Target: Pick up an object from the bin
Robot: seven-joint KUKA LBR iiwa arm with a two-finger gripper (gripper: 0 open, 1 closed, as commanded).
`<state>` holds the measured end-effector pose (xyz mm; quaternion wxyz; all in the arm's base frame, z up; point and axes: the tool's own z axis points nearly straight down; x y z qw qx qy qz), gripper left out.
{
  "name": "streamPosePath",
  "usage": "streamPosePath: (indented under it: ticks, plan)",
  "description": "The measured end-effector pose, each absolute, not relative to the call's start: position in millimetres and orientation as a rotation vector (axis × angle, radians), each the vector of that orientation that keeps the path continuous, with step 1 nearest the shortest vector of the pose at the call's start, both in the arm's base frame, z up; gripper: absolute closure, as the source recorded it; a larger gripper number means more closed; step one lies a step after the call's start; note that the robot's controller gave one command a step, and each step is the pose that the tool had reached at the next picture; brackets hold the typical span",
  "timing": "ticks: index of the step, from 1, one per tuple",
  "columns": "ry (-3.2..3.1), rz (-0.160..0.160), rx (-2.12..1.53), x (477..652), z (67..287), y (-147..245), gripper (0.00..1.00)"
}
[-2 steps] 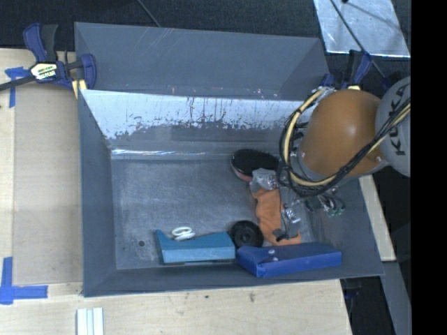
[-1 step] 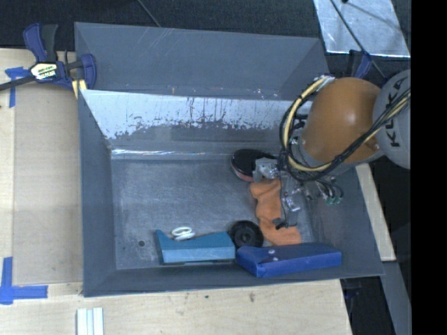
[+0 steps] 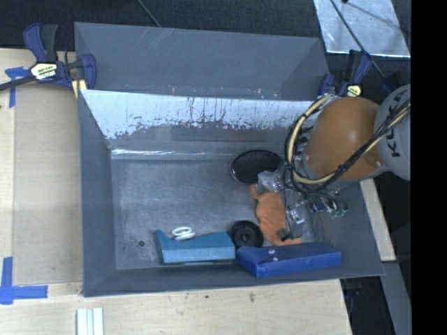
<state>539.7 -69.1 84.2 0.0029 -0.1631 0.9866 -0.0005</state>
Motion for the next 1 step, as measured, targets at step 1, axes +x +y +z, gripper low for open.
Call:
streamPosePath:
  ticks: [1]
  plan:
    - [3.117, -0.002, -0.333, 593.5, 71.9, -87.4, 1.0]
